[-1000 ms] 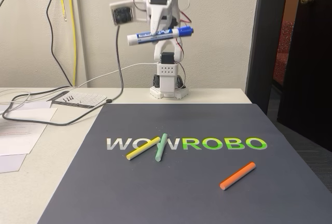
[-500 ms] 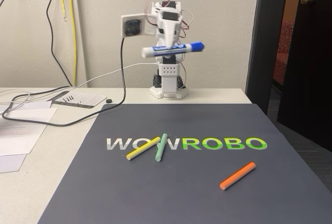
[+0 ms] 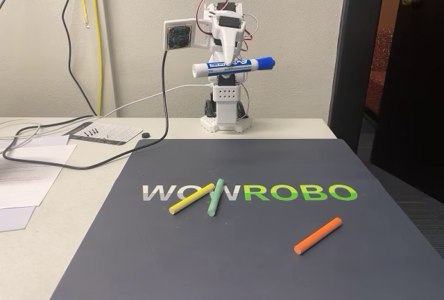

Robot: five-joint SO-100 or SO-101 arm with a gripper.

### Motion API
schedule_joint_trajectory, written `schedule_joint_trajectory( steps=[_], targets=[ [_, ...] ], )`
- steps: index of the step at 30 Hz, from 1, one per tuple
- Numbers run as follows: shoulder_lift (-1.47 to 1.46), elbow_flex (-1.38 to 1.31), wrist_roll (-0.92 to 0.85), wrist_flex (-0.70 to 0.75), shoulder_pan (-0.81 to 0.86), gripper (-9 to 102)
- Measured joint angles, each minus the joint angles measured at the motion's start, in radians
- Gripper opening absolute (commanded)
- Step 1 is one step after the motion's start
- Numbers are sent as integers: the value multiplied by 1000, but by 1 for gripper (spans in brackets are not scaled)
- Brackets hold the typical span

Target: Pick up the blue marker.

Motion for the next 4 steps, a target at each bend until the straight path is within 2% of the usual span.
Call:
schedule_joint_trajectory(
  steps=[4],
  targets=[
    [0,0,3,0,8,0]
  ],
)
